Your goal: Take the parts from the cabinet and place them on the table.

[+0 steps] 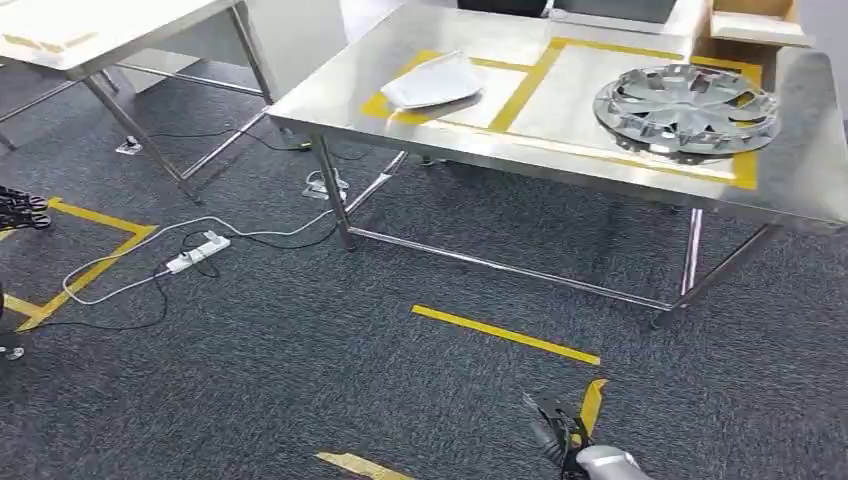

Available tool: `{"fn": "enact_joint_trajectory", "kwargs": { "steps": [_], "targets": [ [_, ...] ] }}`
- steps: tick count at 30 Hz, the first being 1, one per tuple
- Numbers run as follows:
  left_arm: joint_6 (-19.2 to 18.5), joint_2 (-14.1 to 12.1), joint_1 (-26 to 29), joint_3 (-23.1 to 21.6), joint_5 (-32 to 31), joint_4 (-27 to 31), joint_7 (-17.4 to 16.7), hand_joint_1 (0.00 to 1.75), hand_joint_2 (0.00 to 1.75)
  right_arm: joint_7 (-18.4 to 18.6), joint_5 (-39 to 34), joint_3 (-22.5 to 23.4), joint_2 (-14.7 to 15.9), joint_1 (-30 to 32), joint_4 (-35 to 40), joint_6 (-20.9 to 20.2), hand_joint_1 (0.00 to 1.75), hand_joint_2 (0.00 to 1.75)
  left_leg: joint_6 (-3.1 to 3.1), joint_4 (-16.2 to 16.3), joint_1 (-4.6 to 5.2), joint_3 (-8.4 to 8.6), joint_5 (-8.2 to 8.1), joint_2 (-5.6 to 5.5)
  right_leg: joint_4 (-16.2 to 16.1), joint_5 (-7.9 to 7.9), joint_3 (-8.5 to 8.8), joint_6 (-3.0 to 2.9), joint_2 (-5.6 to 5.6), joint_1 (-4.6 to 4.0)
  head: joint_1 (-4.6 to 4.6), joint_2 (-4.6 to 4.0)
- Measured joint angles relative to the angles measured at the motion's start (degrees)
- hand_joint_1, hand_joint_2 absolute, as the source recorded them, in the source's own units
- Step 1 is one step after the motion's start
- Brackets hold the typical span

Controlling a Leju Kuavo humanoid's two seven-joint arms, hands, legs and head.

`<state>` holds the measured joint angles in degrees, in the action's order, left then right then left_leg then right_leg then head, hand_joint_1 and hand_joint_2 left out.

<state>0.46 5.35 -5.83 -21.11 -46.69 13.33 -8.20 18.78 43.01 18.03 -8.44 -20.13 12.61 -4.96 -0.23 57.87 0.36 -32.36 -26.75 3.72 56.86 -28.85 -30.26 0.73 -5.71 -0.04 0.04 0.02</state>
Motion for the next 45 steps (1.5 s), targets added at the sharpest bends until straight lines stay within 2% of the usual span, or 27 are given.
{"fn": "enact_joint_trajectory", "kwargs": {
  "steps": [3, 5, 8, 9, 11, 13, 14, 15, 18, 19, 20, 21, 23, 24, 25, 27, 28, 29, 30, 34, 36, 38, 40, 41, 43, 44, 45],
  "targets": [
    [0.0, 0.0, 0.5, 0.2, -0.1, -0.1, 0.0, 0.0, 0.0, -0.4, 0.1, 0.0, 0.0, -0.3, 0.0, 0.0, 0.0, 0.0, -0.92, -0.2, 0.18, -0.52, 0.28, -1.7, -0.1, -0.12, 0.21, 0.8, -1.7, 0.12, -0.05, 0.02],
    [0.0, 0.0, 0.5, 0.3, -0.3, -0.1, -0.2, 0.0, 0.0, -0.5, 0.2, 0.0, 0.0, -0.5, 0.0, 0.0, 0.0, 0.0, -1.69, -0.5, -0.2, -0.61, 0.75, -2.66, 3.2, -2.96, -1.65, 1.37, 3.37, 0.51, 0.31, 0.02],
    [0.0, 0.1, 0.2, 0.3, -0.5, -0.1, -0.2, 0.0, 0.0, -0.6, 0.5, 0.0, 0.0, 0.1, 0.0, 0.0, 0.0, 0.0, -2.34, -0.4, -0.03, -1.07, 0.99, -4.63, 16.7, -8.63, -8.13, 1.44, 5.5, 0.53, 0.35, 0.02],
    [0.0, 0.1, 0.3, 0.4, -0.6, -0.1, -0.2, 0.0, 0.0, -0.6, 0.5, 0.0, 0.0, 0.3, 0.0, -0.1, 0.0, 0.0, -2.39, -0.4, 0.04, -1.1, 1.04, -5.34, 18.6, -8.63, -9.26, 1.45, 5.59, 0.54, 0.28, 0.02],
    [0.0, 0.1, 0.5, 0.5, -0.7, -0.1, -0.2, 0.0, 0.0, -0.7, 0.5, 0.0, 0.0, 0.4, 0.0, -0.3, 0.0, 0.0, -2.37, -0.3, 0.06, -1.08, 1.08, -6.84, 14.2, -4.72, -7.54, 1.26, 5.74, 0.56, 0.28, 0.02],
    [0.0, 0.1, 0.4, 0.5, -1.0, -0.1, -0.2, 0.0, 0.0, -0.8, 0.5, 0.0, 0.0, 0.2, 0.0, -0.3, 0.0, 0.0, -2.23, 0.0, 0.02, -1.07, 1.07, -8.36, 4.0, 0.59, -2.84, 0.94, 7.79, 0.72, 0.33, 0.02],
    [0.0, 0.2, 0.4, 0.5, -1.0, -0.1, -0.2, 0.0, 0.0, -0.8, 0.5, 0.0, 0.0, 0.2, 0.0, -0.3, 0.0, 0.0, -1.92, 0.3, 0.17, -1.38, 1.01, -8.92, 2.0, 0.15, -1.91, 0.8, 10.72, 0.91, 0.28, 0.02],
    [0.0, 0.2, 0.2, 0.6, -1.0, -0.1, -0.2, 0.0, 0.0, -0.8, 0.5, 0.0, 0.0, 0.1, 0.0, -0.3, 0.0, 0.0, -1.63, 0.7, 0.18, -1.9, 0.99, -9.6, 0.5, -0.25, -0.83, 0.87, 10.73, 1.2, 0.17, 0.02],
    [0.1, 0.1, 0.6, 0.8, -1.0, -0.2, -0.2, 0.0, 0.0, -0.9, 0.7, 0.0, 0.1, 0.2, 0.0, -0.3, 0.0, 0.0, -0.28, 0.4, -0.25, -2.61, 1.82, -11.35, 0.8, 0.17, -1.15, 0.21, 9.2, 0.83, 0.22, 0.02],
    [0.2, 0.0, 0.8, 0.8, -1.0, -0.2, -0.2, 0.0, 0.0, -1.2, 0.8, 0.0, 0.0, 0.1, 0.0, -0.2, 0.0, 0.0, -0.2, 0.9, -0.21, -2.72, 1.24, -9.94, 0.3, 0.5, -0.86, -0.27, 8.23, 1.21, 0.17, 0.02],
    [0.2, 0.1, 0.7, 0.9, -1.0, -0.2, -0.2, 0.0, 0.0, -1.5, 0.9, 0.0, 0.0, 0.1, 0.0, 0.1, 0.0, 0.0, 0.12, 2.5, 0.03, -3.38, -0.03, -7.19, 0.2, 0.51, -0.72, -0.45, 7.63, 1.15, -0.09, 0.02],
    [0.3, 0.1, 0.5, 0.9, -1.0, -0.2, -0.2, 0.0, 0.0, -1.9, 0.9, 0.0, 0.0, 0.1, 0.0, 0.2, 0.0, 0.0, 0.42, 5.9, -0.1, -4.98, -2.07, -5.8, 0.2, 0.41, -0.68, -0.61, 6.81, 1.08, -0.35, 0.02],
    [0.8, 0.1, 0.5, 1.0, -1.0, -0.2, -0.2, 0.0, 0.0, -2.8, 0.8, 0.0, 0.0, 0.4, 0.0, 0.7, 0.0, 0.0, 0.93, 15.1, -0.49, -9.23, -6.01, -4.67, 0.3, 0.28, -0.7, -0.79, 4.85, 0.9, -0.26, 0.0],
    [0.9, 0.1, 0.7, 1.2, -1.0, -0.2, -0.2, 0.0, 0.0, -3.3, 0.5, 0.0, 0.0, 0.5, 0.0, 1.1, 0.0, 0.0, 1.13, 17.7, -0.67, -10.37, -6.54, -4.47, 0.3, 0.23, -0.7, -0.86, 4.03, 0.87, -0.31, 0.02],
    [1.0, 0.1, 0.9, 1.4, -0.7, -0.2, -0.2, 0.0, 0.0, -3.7, 0.4, 0.0, 0.0, 0.5, 0.0, 1.3, 0.0, 0.0, 1.24, 17.4, -0.82, -10.06, -5.65, -4.36, 0.3, 0.18, -0.66, -0.83, 3.31, 0.87, -0.26, 0.02],
    [1.3, 0.1, 1.1, 1.7, -0.4, -0.2, -0.2, 0.0, 0.0, -4.1, -0.1, 0.0, 0.0, 0.4, 0.0, 1.5, 0.0, 0.0, 1.17, 10.3, -0.93, -6.39, -1.42, -3.79, 0.3, 0.03, -0.49, -0.72, 1.94, 0.87, -0.26, 0.0],
    [1.7, 0.1, 1.1, 1.9, 0.1, -0.2, 0.0, 0.0, 0.0, -4.6, -1.1, 0.1, 0.0, 0.4, 0.0, 2.0, 0.0, 0.0, 0.98, 4.9, -0.87, -3.56, 0.9, -2.52, 0.3, -0.12, -0.29, -0.49, 1.3, 0.86, -0.33, 0.02],
    [2.1, 0.1, 1.1, 2.2, 0.7, -0.2, 0.1, 0.0, 0.0, -5.1, -2.2, 0.4, 0.0, 0.4, 0.0, 2.6, 0.0, 0.0, 0.75, 1.4, -0.52, -1.85, 1.08, 0.54, 0.3, -0.27, -0.14, -0.24, 0.78, 0.74, -0.31, 0.02],
    [2.7, 0.2, 1.0, 2.9, 1.7, -0.2, 0.3, 0.0, 0.0, -5.7, -4.0, 1.2, 0.0, 0.5, 0.0, 3.4, 0.0, 0.0, 0.33, 0.3, 0.3, -1.53, 0.66, 1.5, 0.5, -0.54, -0.27, 0.18, 0.23, 0.23, -0.42, 0.02],
    [5.0, 0.3, 2.2, 5.8, 4.3, -0.4, 1.6, 0.0, 0.0, -9.0, -11.8, 6.4, -1.1, 0.7, 0.0, 6.6, 0.0, 0.0, -1.33, 0.0, 0.01, -1.69, 1.06, -1.31, 0.3, -1.22, 0.15, 1.36, -1.93, 0.39, -0.33, 0.02],
    [5.4, 0.4, 2.6, 6.7, 4.5, -0.5, 1.9, 0.0, 0.0, -9.8, -12.5, 8.5, -1.2, 1.1, 0.0, 7.0, 0.0, 0.0, -2.03, -0.1, -0.15, -1.73, 1.2, -2.37, 4.5, -4.07, -1.72, 1.59, 3.73, 0.73, 0.24, 0.02],
    [5.5, 0.7, 2.5, 7.1, 4.5, -0.5, 2.1, 0.0, 0.0, -9.9, -12.8, 9.7, -1.2, 1.9, 0.0, 7.2, 0.0, 0.0, -2.37, -0.1, -0.06, -1.94, 1.27, -4.05, 14.1, -8.27, -6.49, 1.65, 5.43, 0.7, 0.5, 0.02],
    [5.5, 0.8, 2.7, 7.6, 4.5, -0.6, 2.1, 0.0, 0.0, -9.9, -12.8, 10.6, -1.3, 2.5, 0.0, 7.2, 0.0, 0.0, -2.39, 0.0, 0.04, -1.95, 1.28, -5.8, 18.7, -8.66, -9.38, 1.61, 5.62, 0.67, 0.46, 0.02],
    [5.5, 0.8, 2.8, 7.8, 4.6, -0.6, 2.1, 0.0, 0.0, -9.9, -12.8, 10.9, -1.3, 2.5, 0.0, 7.2, 0.0, 0.0, -2.37, 0.0, 0.04, -1.9, 1.29, -6.65, 16.7, -6.71, -8.82, 1.51, 5.64, 0.68, 0.41, 0.02],
    [5.6, 0.8, 2.9, 8.0, 4.7, -0.7, 2.1, 0.0, 0.0, -10.3, -13.4, 11.6, -1.5, 2.4, 0.0, 7.3, 0.0, 0.0, -2.3, 0.3, -0.02, -1.84, 1.27, -8.26, 7.4, -1.18, -4.7, 1.34, 6.57, 0.82, 0.46, 0.02],
    [5.9, 0.9, 2.9, 8.2, 5.1, -0.7, 2.2, 0.0, 0.0, -10.9, -14.6, 12.3, -1.5, 2.3, 0.0, 7.7, 0.0, 0.0, -2.09, 0.5, -0.08, -1.9, 1.15, -8.95, 3.0, 0.47, -2.7, 1.25, 8.4, 1.02, 0.48, 0.02],
    [6.6, 1.0, 2.8, 8.6, 5.2, -0.7, 2.5, 0.0, 0.0, -12.0, -16.6, 13.2, -1.6, 2.2, 0.0, 8.4, 0.0, 0.0, -1.59, 0.9, 0.21, -2.33, 1.02, -9.61, 1.4, -0.54, -2.05, 1.18, 11.11, 1.32, 0.46, 0.02]
  ]
}}
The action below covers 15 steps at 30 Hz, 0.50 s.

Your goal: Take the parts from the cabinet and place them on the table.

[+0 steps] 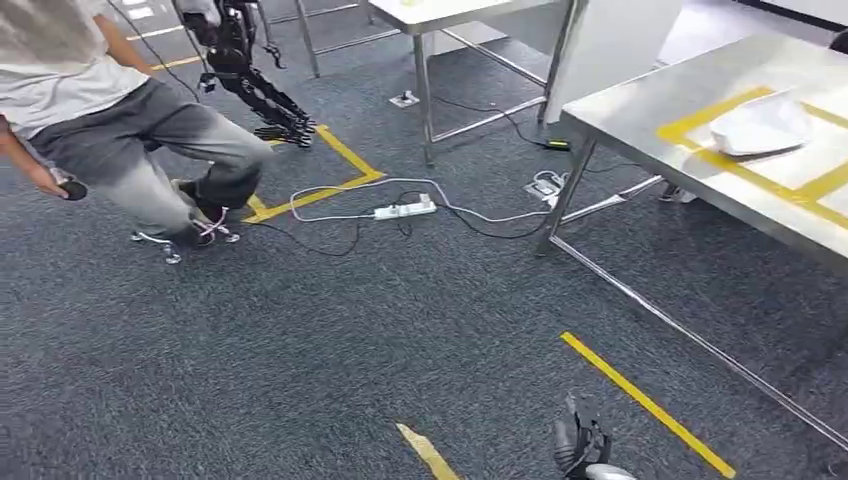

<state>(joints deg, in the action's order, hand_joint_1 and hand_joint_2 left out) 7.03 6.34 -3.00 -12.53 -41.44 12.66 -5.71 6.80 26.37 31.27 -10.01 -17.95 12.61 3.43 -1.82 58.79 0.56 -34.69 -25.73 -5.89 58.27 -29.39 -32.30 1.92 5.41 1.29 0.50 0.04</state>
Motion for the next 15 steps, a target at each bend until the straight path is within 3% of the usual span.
{"fn": "enact_joint_trajectory", "kwargs": {
  "steps": [2, 3, 4, 5, 6, 7, 8, 9, 10, 11, 13, 14, 15],
  "targets": [
    [1.1, 0.0, 0.2, 0.7, 0.4, -0.1, 0.5, 0.0, 0.0, -1.7, -3.3, 1.8, -0.4, 0.0, 0.0, 1.1, 0.0, 0.0, 0.66, 0.1, -0.43, -0.53, 0.37, -1.06, 0.0, 0.13, 0.47, -0.24, -0.99, -0.29, 0.0, -0.02],
    [1.8, 0.2, 0.5, 1.0, 0.6, -0.2, 0.3, 0.0, 0.0, -2.7, -5.0, 3.0, -0.9, 0.0, 0.0, 1.7, 0.0, 0.0, 1.15, -0.3, -0.66, -0.58, 0.66, -1.74, 0.1, 0.2, 0.52, -0.62, -1.58, -0.54, -0.01, 0.0],
    [2.3, 0.3, 0.6, 1.4, 0.9, -0.4, -0.2, 0.0, 0.0, -3.4, -6.3, 3.9, -1.3, 0.0, 0.0, 2.0, 0.0, 0.0, 1.43, -0.1, -0.56, -0.8, 0.59, -2.08, -0.4, 0.51, 0.69, -1.07, -2.26, -0.16, -0.02, 0.0],
    [2.9, 0.8, 0.7, 1.8, 1.0, -0.4, -0.8, 0.0, 0.0, -4.3, -7.4, 4.9, -1.6, -0.2, 0.1, 2.2, 0.0, 0.0, 1.62, 0.7, -0.33, -0.96, -0.13, 0.91, -0.6, 0.68, 0.91, -1.37, -3.05, -0.13, -0.22, 0.0],
    [3.2, 1.1, 0.6, 2.1, 1.0, -0.4, -1.1, 0.0, 0.0, -4.9, -8.5, 5.8, -2.0, -0.2, 0.1, 2.2, 0.0, 0.0, 1.91, 3.1, -0.24, -1.98, -1.86, 3.15, -0.7, 0.59, 1.05, -1.65, -3.79, -0.18, -0.75, 0.0],
    [3.4, 1.4, 0.5, 2.4, 1.1, -0.4, -1.1, 0.0, 0.0, -5.4, -9.3, 6.5, -2.1, -0.2, 0.1, 2.3, 0.0, 0.0, 2.13, 6.2, -0.31, -3.4, -3.62, 4.11, -0.7, 0.51, 1.08, -1.78, -4.5, -0.28, -0.75, 0.0],
    [3.7, 1.7, 0.3, 2.7, 1.4, -0.4, -1.0, 0.0, 0.0, -6.0, -10.7, 7.5, -2.1, -0.1, 0.1, 2.3, 0.0, 0.0, 2.37, 11.8, -0.47, -5.94, -6.22, 4.81, -0.6, 0.36, 1.14, -1.97, -5.79, -0.41, -0.77, 0.0],
    [3.9, 1.9, 0.3, 3.0, 1.6, -0.4, -0.8, 0.0, 0.0, -6.5, -11.8, 8.4, -2.1, -0.1, 0.1, 2.2, 0.0, 0.0, 2.51, 15.7, -0.6, -7.7, -7.65, 5.09, -0.6, 0.26, 1.14, -2.03, -6.76, -0.45, -0.7, 0.0],
    [4.0, 2.0, 0.4, 3.3, 1.7, -0.4, -0.5, 0.0, 0.0, -7.0, -12.8, 9.1, -2.3, -0.1, 0.1, 2.1, 0.0, 0.0, 2.59, 17.2, -0.71, -8.23, -7.75, 5.2, -0.6, 0.2, 1.17, -2.09, -7.51, -0.48, -0.75, 0.0],
    [4.1, 2.2, 0.6, 3.6, 1.9, -0.4, -0.3, 0.0, 0.0, -7.5, -13.8, 10.0, -2.3, -0.2, 0.1, 2.0, 0.0, 0.0, 2.61, 16.1, -0.82, -7.52, -6.52, 5.33, -0.6, 0.09, 1.25, -2.05, -8.3, -0.51, -0.72, 0.0],
    [4.2, 2.3, 0.7, 4.2, 1.9, -0.4, -0.2, 0.0, 0.0, -7.7, -14.5, 10.9, -2.6, -0.3, 0.1, 1.9, 0.0, 0.0, 2.35, 8.0, -0.8, -3.16, -2.1, 6.23, -0.6, -0.16, 1.57, -1.83, -9.56, -0.55, -0.74, 0.0],
    [4.4, 2.3, 0.7, 4.4, 1.8, -0.4, -0.2, 0.0, 0.0, -7.7, -14.5, 11.2, -2.8, -0.3, 0.1, 1.8, 0.0, 0.0, 1.96, 2.9, -0.64, -0.4, -0.07, 7.8, -0.6, -0.34, 1.85, -1.67, -10.16, -0.57, -0.74, 0.0],
    [4.5, 2.3, 0.6, 4.5, 1.5, -0.4, -0.2, 0.0, 0.0, -7.7, -14.6, 11.3, -2.8, -0.4, 0.1, 1.7, 0.0, 0.0, 1.63, 0.9, 0.12, 0.73, -0.89, 10.91, -0.6, -0.56, 1.94, -1.37, -10.67, -0.82, -0.74, 0.0]
  ]
}}
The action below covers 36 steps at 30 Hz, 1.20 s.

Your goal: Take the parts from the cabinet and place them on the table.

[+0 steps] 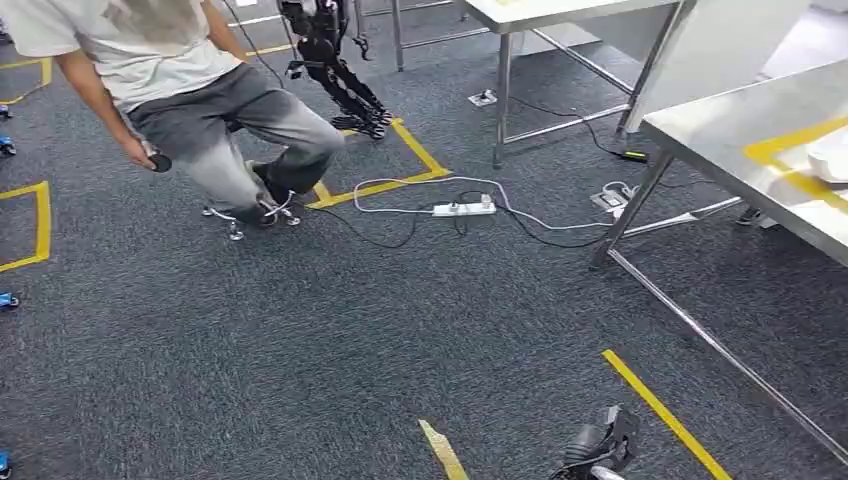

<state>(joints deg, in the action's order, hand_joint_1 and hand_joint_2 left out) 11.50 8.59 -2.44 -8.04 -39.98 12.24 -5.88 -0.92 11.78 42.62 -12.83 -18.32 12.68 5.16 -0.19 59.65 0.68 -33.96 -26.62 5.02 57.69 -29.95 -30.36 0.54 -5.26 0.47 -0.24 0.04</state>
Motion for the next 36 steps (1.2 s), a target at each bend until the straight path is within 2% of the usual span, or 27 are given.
{"fn": "enact_joint_trajectory", "kwargs": {
  "steps": [2, 4, 5, 6, 7, 9, 10, 11, 12, 13, 14, 15, 16, 19, 20, 21, 22, 24, 25, 26, 27, 29, 30, 31, 34, 35, 36],
  "targets": [
    [0.3, 0.1, -0.3, 0.0, -1.0, 0.0, -0.1, 0.0, 0.0, 0.1, 0.0, 0.3, 0.0, 0.0, 0.0, -0.4, 0.0, 0.0, -0.6, -0.8, 0.32, -0.19, -0.15, -0.66, 0.0, -0.27, 0.02, 0.49, -1.36, -0.27, 0.2, 0.0],
    [0.4, 0.1, 0.0, 0.0, -1.9, 0.0, -0.5, 0.0, 0.0, 0.1, 0.0, 0.3, -0.3, -0.2, 0.0, -0.6, 0.0, 0.0, -1.16, -1.0, 0.34, -0.24, -0.08, -2.19, -0.1, -0.59, 0.49, 1.08, -2.74, -0.29, 0.13, 0.0],
    [0.4, 0.2, 0.2, 0.0, -2.4, 0.0, -0.5, 0.0, 0.0, 0.1, -0.1, 0.4, -0.4, -0.4, 0.0, -0.7, 0.0, 0.0, -1.58, -1.5, -0.13, 0.21, 0.19, -2.83, 0.3, -1.33, 0.09, 1.58, -1.37, 0.11, 0.02, 0.0],
    [0.5, 0.1, 0.1, 0.0, -2.6, 0.0, -0.5, 0.0, 0.0, 0.1, -0.1, 0.4, -0.4, -0.5, 0.0, -0.8, 0.0, 0.0, -1.82, -1.6, -0.21, 0.27, 0.22, -3.3, 2.1, -2.48, -0.56, 1.71, 2.12, 0.15, 0.42, 0.0],
    [0.5, 0.1, -0.2, 0.0, -2.8, 0.0, -0.6, 0.0, 0.0, 0.1, -0.1, 0.5, -0.4, -0.4, 0.0, -0.8, 0.0, 0.0, -2.27, -1.6, -0.25, 0.19, 0.25, -4.03, 6.4, -4.68, -2.61, 1.7, 3.99, 0.17, 0.61, 0.0],
    [0.6, 0.3, -0.5, 0.0, -3.2, 0.0, -0.7, 0.0, 0.0, 0.2, -0.1, 0.7, -0.4, -0.1, 0.0, -0.7, 0.0, 0.0, -2.48, -1.6, -0.21, 0.17, 0.2, -5.71, 15.5, -8.03, -7.4, 1.8, 5.05, 0.13, 0.66, 0.0],
    [0.6, 0.3, -0.5, -0.1, -3.5, 0.0, -0.8, 0.0, 0.0, 0.2, -0.2, 0.7, -0.4, 0.1, 0.0, -0.7, 0.0, 0.0, -2.49, -1.5, -0.2, 0.23, 0.19, -6.58, 17.8, -8.11, -8.97, 1.83, 5.16, 0.14, 0.66, 0.0],
    [0.6, 0.3, -0.4, -0.1, -3.6, 0.0, -1.0, 0.0, 0.0, 0.3, -0.2, 0.8, -0.4, 0.1, 0.0, -0.7, 0.0, 0.0, -2.48, -1.5, -0.2, 0.32, 0.19, -7.44, 17.2, -6.8, -9.16, 1.79, 5.17, 0.15, 0.61, 0.0],
    [0.6, 0.3, -0.4, -0.1, -3.6, 0.0, -1.3, 0.0, 0.0, 0.4, -0.2, 0.8, -0.4, 0.2, 0.0, -0.7, 0.0, 0.0, -2.44, -1.5, -0.23, 0.41, 0.16, -8.26, 14.5, -4.49, -8.29, 1.74, 5.23, 0.18, 0.66, 0.0],
    [0.6, 0.3, -0.4, -0.1, -3.7, 0.0, -1.3, 0.0, 0.0, 0.4, -0.2, 0.9, -0.4, 0.1, 0.0, -0.7, 0.0, 0.0, -2.36, -1.4, -0.3, 0.53, 0.11, -9.12, 9.8, -1.49, -6.38, 1.66, 5.53, 0.23, 0.63, 0.0],
    [0.6, 0.4, -0.5, -0.1, -3.7, 0.0, -1.3, 0.0, 0.0, 0.4, -0.2, 0.9, -0.4, -0.1, 0.0, -0.7, 0.0, 0.0, -2.14, -1.3, -0.42, 0.64, -0.03, -9.89, 4.4, 1.38, -4.06, 1.59, 6.81, 0.36, 0.68, 0.0],
    [0.6, 0.4, -0.5, -0.1, -3.7, 0.0, -1.3, 0.0, 0.0, 0.5, -0.1, 0.9, -0.4, -0.1, 0.0, -0.8, 0.0, 0.0, -1.76, -1.1, -0.29, 0.51, -0.18, -10.48, 2.1, 1.21, -2.94, 1.61, 9.71, 0.58, 0.63, 0.0],
    [0.6, 0.4, -0.7, -0.1, -3.7, 0.0, -1.3, 0.0, 0.0, 0.5, -0.1, 0.9, -0.4, -0.1, 0.0, -0.9, 0.0, 0.0, -1.49, -0.5, -0.22, 0.15, -0.3, -11.11, 0.4, 0.81, -1.85, 1.47, 10.02, 0.87, 0.59, 0.0],
    [0.6, 0.5, -0.4, -0.1, -3.9, -0.1, -1.5, 0.0, 0.0, 0.8, 0.0, 0.8, -0.4, -0.2, 0.0, -0.8, 0.0, 0.0, -0.41, -1.0, -0.68, -0.29, 0.26, -12.69, 0.8, 0.96, -1.81, 0.78, 8.56, 0.39, 0.55, 0.0],
    [0.7, 0.5, -0.4, -0.1, -4.0, -0.1, -1.5, 0.0, 0.0, 0.9, 0.1, 0.8, -0.4, -0.3, 0.0, -0.8, 0.0, 0.0, -0.23, -0.7, -0.63, -0.41, -0.2, -11.52, 0.3, 1.23, -1.52, 0.3, 7.72, 0.71, 0.59, 0.0],
    [0.7, 0.5, -0.4, -0.2, -4.1, -0.1, -1.5, 0.0, 0.0, 0.9, 0.1, 0.8, -0.4, -0.3, 0.0, -0.8, 0.0, 0.0, 0.09, 0.8, -0.29, -0.88, -1.26, -7.94, 0.2, 1.19, -1.32, 0.0, 7.13, 0.65, 0.3, 0.0],
    [0.7, 0.5, -0.5, -0.2, -4.1, -0.1, -1.5, 0.0, 0.0, 0.9, 0.2, 0.8, -0.4, -0.4, 0.0, -0.8, 0.0, 0.0, 0.36, 3.9, -0.37, -2.3, -3.12, -6.52, 0.1, 1.04, -1.19, -0.37, 6.34, 0.52, -0.11, -0.02],
    [0.7, 0.6, -0.7, -0.2, -4.1, -0.1, -1.5, 0.0, 0.0, 1.0, 0.2, 0.8, -0.3, -0.1, 0.0, -0.8, 0.0, 0.0, 0.7, 12.8, -0.65, -6.51, -7.05, -5.78, 0.2, 0.78, -1.02, -0.7, 4.48, 0.33, -0.04, 0.0],
    [0.7, 0.6, -0.7, -0.3, -4.1, -0.1, -1.5, 0.0, 0.0, 1.0, 0.3, 0.8, -0.3, 0.0, 0.0, -0.8, 0.0, 0.0, 0.83, 15.8, -0.77, -7.97, -7.78, -5.72, 0.2, 0.66, -0.97, -0.76, 3.67, 0.28, -0.04, 0.0],
    [0.7, 0.6, -0.5, -0.3, -4.2, -0.1, -1.7, 0.0, 0.0, 1.2, 0.4, 0.8, -0.3, 0.0, 0.0, -0.8, 0.0, 0.0, 0.93, 16.1, -0.86, -8.14, -7.09, -5.68, 0.2, 0.53, -0.84, -0.72, 2.86, 0.24, -0.04, 0.0],
    [0.7, 0.5, -0.5, -0.3, -4.3, -0.1, -1.9, 0.0, 0.0, 1.3, 0.5, 0.7, -0.3, 0.0, 0.0, -0.8, 0.0, 0.0, 0.89, 14.1, -0.88, -7.18, -5.3, -5.57, 0.2, 0.39, -0.7, -0.7, 2.19, 0.23, -0.07, -0.02],
    [0.7, 0.5, -0.5, -0.4, -5.0, -0.1, -2.7, 0.0, 0.0, 1.8, 0.9, 0.5, -0.3, -0.2, 0.0, -0.9, 0.0, 0.0, 0.46, 4.8, -0.82, -2.56, -0.18, -4.38, 0.2, -0.02, -0.09, -0.53, 0.83, 0.2, -0.04, 0.0],
    [0.7, 0.5, -0.5, -0.5, -5.3, -0.1, -2.9, 0.0, 0.0, 1.9, 1.0, 0.2, -0.3, -0.2, 0.0, -0.9, 0.0, 0.0, 0.06, 0.6, -0.46, -0.54, 0.65, -1.6, 0.1, -0.25, 0.2, -0.29, 0.32, 0.12, -0.04, 0.0],
    [0.7, 0.5, -0.8, -0.6, -5.6, -0.1, -3.1, 0.0, 0.0, 1.9, 1.0, 0.1, -0.3, -0.2, 0.0, -1.0, 0.0, 0.0, -0.22, -0.4, 0.47, -0.03, 0.01, -0.11, 0.3, -0.5, 0.17, 0.12, -0.26, -0.37, -0.02, 0.0],
    [0.6, 0.5, -0.8, -1.4, -7.2, -0.1, -3.8, 0.0, 0.0, 2.5, 1.0, -0.4, -0.4, -0.4, 0.0, -1.0, 0.0, 0.0, -1.01, -0.7, 0.51, -0.41, -0.27, -2.01, -0.1, -0.73, 0.62, 0.79, -2.43, -0.42, 0.04, 0.0],
    [0.5, 0.5, -0.7, -1.6, -7.4, -0.1, -4.0, 0.0, 0.0, 2.6, 1.0, -0.5, -0.4, -0.6, 0.0, -1.0, 0.0, 0.0, -1.45, -1.3, 0.27, -0.09, -0.02, -2.73, -0.1, -1.07, 0.91, 1.21, -2.96, -0.44, 0.0, 0.0],
    [0.5, 0.5, -0.6, -1.7, -7.8, -0.1, -4.3, 0.0, 0.0, 2.8, 1.0, -0.7, -0.4, -0.7, 0.0, -1.1, 0.0, 0.0, -1.74, -1.6, -0.04, 0.21, 0.19, -3.31, 0.7, -1.9, 0.36, 1.6, -0.39, -0.13, 0.2, 0.0]
  ]
}}
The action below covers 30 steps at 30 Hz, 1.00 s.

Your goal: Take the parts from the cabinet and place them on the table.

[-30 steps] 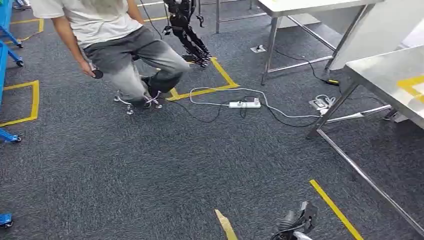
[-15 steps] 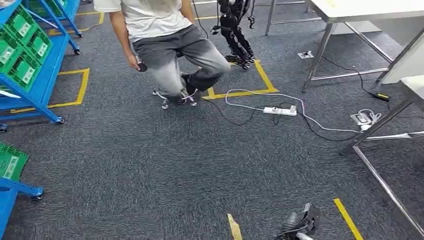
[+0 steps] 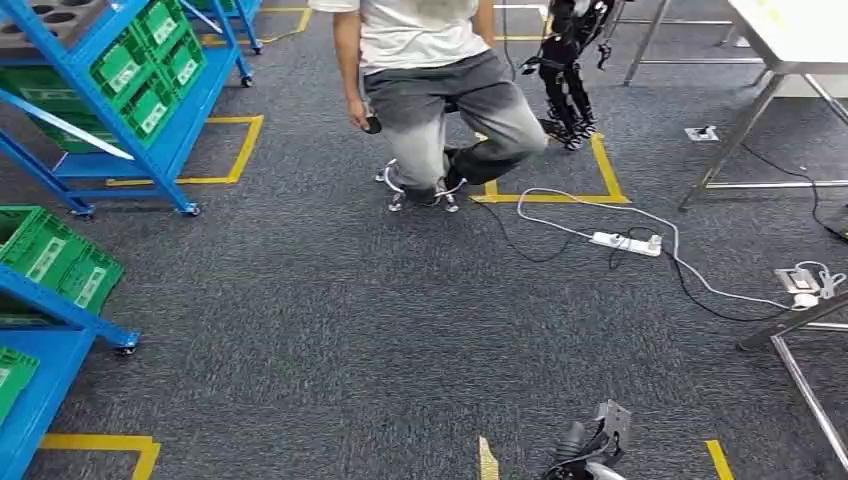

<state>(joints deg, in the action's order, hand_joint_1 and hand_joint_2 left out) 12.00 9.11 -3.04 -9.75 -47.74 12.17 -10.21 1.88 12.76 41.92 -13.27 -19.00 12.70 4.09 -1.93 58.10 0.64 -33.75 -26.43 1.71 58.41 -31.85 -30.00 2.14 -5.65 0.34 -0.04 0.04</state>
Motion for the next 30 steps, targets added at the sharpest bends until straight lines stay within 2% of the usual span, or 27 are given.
{"fn": "enact_joint_trajectory", "kwargs": {
  "steps": [1, 2, 3, 4, 5, 6, 7, 8, 9, 10, 11, 13, 14, 15, 16, 17, 19, 20, 21, 22, 23, 24, 25, 26, 29, 30],
  "targets": [
    [0.0, 0.0, -0.2, -0.2, 0.1, 0.0, -0.1, 0.0, 0.0, 0.0, 0.0, -0.2, 0.0, -0.1, 0.0, 0.0, 0.0, 0.0, -0.36, -0.1, -0.19, -0.02, 0.07, -0.61, 2.8, -1.6, -1.33, 0.14, 3.31, 0.14, 0.32, -0.02],
    [0.0, 0.0, -0.3, -0.2, 0.5, 0.0, -0.1, 0.0, 0.0, 0.2, 0.0, -0.3, 0.0, 0.0, 0.0, -0.1, 0.0, 0.0, -0.53, 0.0, -0.23, -0.12, 0.15, -1.33, 7.2, -3.49, -3.58, 0.24, 4.7, 0.2, 0.48, -0.02],
    [0.0, 0.1, -0.4, -0.2, 1.2, 0.0, 0.0, 0.0, 0.0, 0.4, 0.0, -0.5, 0.1, 0.2, 0.0, -0.1, 0.0, 0.0, -0.56, 0.0, -0.23, -0.12, 0.16, -2.21, 12.3, -5.26, -6.28, 0.3, 5.29, 0.22, 0.5, -0.02],
    [0.0, 0.1, -0.4, -0.1, 1.6, 0.0, 0.1, 0.0, 0.0, 0.6, 0.0, -0.7, 0.1, 0.3, 0.0, -0.1, 0.0, 0.0, -0.6, 0.0, -0.21, -0.11, 0.14, -3.07, 16.3, -6.11, -8.77, 0.34, 5.5, 0.19, 0.5, -0.02],
    [0.0, 0.1, -0.3, -0.1, 1.9, 0.0, 0.1, 0.0, 0.0, 0.6, 0.0, -0.8, 0.1, 0.5, 0.0, 0.0, 0.0, 0.0, -0.6, 0.0, -0.2, -0.03, 0.13, -3.87, 17.4, -5.54, -9.86, 0.33, 5.53, 0.2, 0.5, -0.02],
    [0.0, 0.0, -0.2, -0.1, 1.9, 0.0, 0.1, 0.0, 0.0, 0.7, 0.0, -0.9, 0.1, 0.6, 0.0, 0.0, 0.0, 0.0, -0.58, 0.0, -0.21, 0.06, 0.12, -4.7, 15.8, -3.57, -9.7, 0.22, 5.58, 0.21, 0.46, -0.02],
    [0.0, 0.0, -0.2, -0.1, 2.0, 0.0, 0.1, 0.0, 0.0, 0.7, 0.0, -1.0, 0.1, 0.5, 0.0, 0.0, 0.0, 0.0, -0.55, 0.1, -0.23, 0.16, 0.1, -5.53, 12.1, -0.84, -8.45, 0.13, 5.76, 0.24, 0.5, -0.02],
    [0.0, 0.1, -0.2, -0.1, 2.0, 0.0, 0.1, 0.0, 0.0, 0.7, 0.0, -1.1, 0.1, 0.5, 0.0, 0.0, 0.0, 0.0, -0.45, 0.2, -0.28, 0.29, 0.03, -6.27, 7.2, 2.11, -6.45, 0.0, 6.6, 0.33, 0.48, -0.02],
    [0.0, 0.1, -0.3, -0.1, 2.0, 0.0, 0.1, 0.0, 0.0, 0.7, 0.0, -1.1, 0.1, 0.4, 0.0, 0.0, 0.0, 0.0, -0.24, 0.3, -0.41, 0.29, -0.1, -6.94, 2.3, 4.35, -4.44, 0.0, 9.16, 0.57, 0.52, -0.02],
    [0.0, 0.1, -0.4, -0.1, 2.0, 0.0, 0.1, 0.0, 0.0, 0.7, 0.0, -1.1, 0.1, 0.4, 0.0, 0.0, 0.0, 0.0, 0.17, 0.6, -0.12, -0.04, -0.24, -7.56, 0.8, 3.32, -3.73, -0.09, 12.2, 0.92, 0.48, -0.02],
    [0.0, 0.1, -0.5, -0.1, 2.0, 0.0, 0.1, 0.0, 0.0, 0.7, 0.0, -1.1, 0.1, 0.4, 0.0, -0.1, 0.0, 0.0, 0.4, 0.8, -0.27, -0.49, -0.21, -8.31, 0.2, 3.23, -3.01, -0.28, 11.81, 1.04, 0.39, -0.02],
    [0.0, 0.1, -0.3, -0.1, 2.1, 0.0, 0.1, 0.0, 0.0, 0.8, 0.1, -1.2, 0.1, 0.6, 0.0, -0.1, 0.0, 0.0, 1.17, 0.3, -0.72, -0.75, 0.27, -9.53, 0.2, 3.27, -2.98, -0.82, 10.64, 0.59, 0.37, 0.0],
    [0.0, 0.0, -0.2, 0.0, 2.1, 0.0, 0.1, 0.0, 0.0, 0.8, 0.1, -1.3, 0.1, 0.6, 0.0, 0.0, 0.0, 0.0, 1.55, 0.4, -0.73, -0.95, 0.44, -10.31, -0.1, 3.6, -2.85, -1.36, 9.89, 0.82, 0.44, -0.02],
    [0.1, -0.1, -0.2, 0.3, 2.1, 0.0, 0.1, 0.0, 0.0, 0.8, 0.1, -1.7, 0.1, 0.5, 0.0, 0.0, 0.0, 0.0, 1.69, 0.9, -0.6, -0.97, -0.1, -9.05, -0.4, 3.75, -2.64, -1.64, 8.84, 1.03, 0.42, -0.02],
    [0.1, 0.0, -0.2, 0.4, 2.1, 0.0, 0.1, 0.0, 0.0, 0.8, 0.1, -1.8, 0.1, 0.4, 0.0, 0.0, 0.0, 0.0, 2.06, 2.8, -0.3, -1.79, -1.59, -5.83, -0.4, 3.7, -2.5, -1.87, 8.32, 0.95, -0.35, -0.02],
    [0.1, 0.0, -0.3, 0.4, 2.1, 0.0, 0.1, 0.0, 0.0, 0.9, 0.1, -2.0, 0.1, 0.4, 0.0, 0.0, 0.0, 0.0, 2.38, 6.5, -0.42, -3.48, -3.7, -4.07, -0.4, 3.54, -2.4, -2.26, 7.33, 0.81, -0.57, -0.02],
    [0.3, 0.1, -0.4, 0.4, 2.1, 0.0, 0.1, 0.0, 0.0, 1.0, 0.1, -2.0, 0.2, 0.8, 0.0, 0.0, 0.0, 0.0, 2.75, 15.7, -0.65, -7.78, -7.64, -2.62, -0.4, 3.24, -2.23, -2.57, 5.06, 0.6, -0.53, -0.02],
    [0.2, 0.1, -0.3, 0.4, 2.1, 0.0, 0.2, 0.0, 0.0, 1.0, 0.0, -2.0, 0.2, 1.0, 0.0, 0.0, 0.0, 0.0, 2.83, 17.6, -0.76, -8.61, -7.8, -2.4, -0.4, 3.13, -2.17, -2.55, 4.11, 0.57, -0.55, -0.02],
    [0.2, 0.0, -0.1, 0.4, 2.1, 0.0, 0.4, 0.0, 0.0, 1.0, 0.0, -2.1, 0.2, 1.0, 0.0, 0.0, 0.0, 0.0, 2.88, 16.8, -0.85, -8.16, -6.81, -2.29, -0.4, 3.03, -2.1, -2.54, 3.38, 0.56, -0.53, 0.0],
    [0.2, 0.0, 0.0, 0.5, 2.2, 0.0, 0.7, 0.0, 0.0, 1.0, -0.1, -2.1, 0.2, 1.0, 0.0, -0.1, 0.0, 0.0, 2.82, 13.9, -0.87, -6.61, -4.76, -2.1, -0.4, 2.93, -1.99, -2.47, 2.62, 0.54, -0.57, -0.02],
    [0.2, -0.1, 0.0, 0.5, 2.2, 0.0, 0.9, 0.0, 0.0, 0.9, -0.1, -2.2, 0.2, 1.0, 0.0, -0.2, 0.0, 0.0, 2.6, 9.0, -0.83, -4.02, -2.21, -1.63, -0.4, 2.81, -1.75, -2.36, 1.94, 0.53, -0.55, -0.02],
    [0.2, -0.1, 0.0, 0.6, 2.3, 0.0, 1.1, 0.0, 0.0, 0.9, -0.2, -2.4, 0.2, 1.0, 0.0, -0.3, 0.0, 0.0, 2.17, 3.7, -0.63, -1.19, -0.03, 0.02, -0.4, 2.62, -1.44, -2.2, 1.29, 0.51, -0.57, -0.02],
    [0.2, -0.1, -0.1, 0.7, 2.4, 0.0, 1.1, 0.0, 0.0, 0.9, -0.2, -2.5, 0.2, 1.0, 0.0, -0.5, 0.0, 0.0, 1.89, 0.9, 0.0, 0.27, -0.53, 2.84, -0.4, 2.35, -1.24, -1.87, 0.72, 0.22, -0.48, 0.0],
    [0.2, -0.1, -0.3, 0.8, 2.4, 0.0, 1.2, 0.0, 0.0, 0.8, -0.2, -2.5, 0.2, 1.0, 0.0, -0.5, 0.0, 0.0, 1.49, 0.4, 0.2, 0.32, -0.62, 2.46, -0.3, 2.13, -1.31, -1.48, 0.08, 0.0, -0.59, -0.02],
    [0.2, -0.3, 0.2, 0.9, 2.4, 0.0, 1.3, 0.0, 0.0, 0.8, -0.3, -2.5, 0.1, 0.9, 0.1, -0.6, 0.0, 0.0, 0.75, 0.1, 0.37, 0.06, -0.62, 0.68, -0.8, 1.95, -0.55, -0.67, -1.72, 0.05, -0.59, -0.02],
    [0.1, -0.3, 0.4, 0.9, 2.5, 0.0, 1.3, 0.0, 0.0, 0.8, -0.3, -2.5, 0.1, 0.8, 0.1, -0.6, 0.0, 0.0, 0.28, -0.6, -0.31, 0.72, -0.11, 0.1, -0.6, 1.43, -1.05, -0.15, -0.24, 0.35, -0.59, -0.02]
  ]
}}
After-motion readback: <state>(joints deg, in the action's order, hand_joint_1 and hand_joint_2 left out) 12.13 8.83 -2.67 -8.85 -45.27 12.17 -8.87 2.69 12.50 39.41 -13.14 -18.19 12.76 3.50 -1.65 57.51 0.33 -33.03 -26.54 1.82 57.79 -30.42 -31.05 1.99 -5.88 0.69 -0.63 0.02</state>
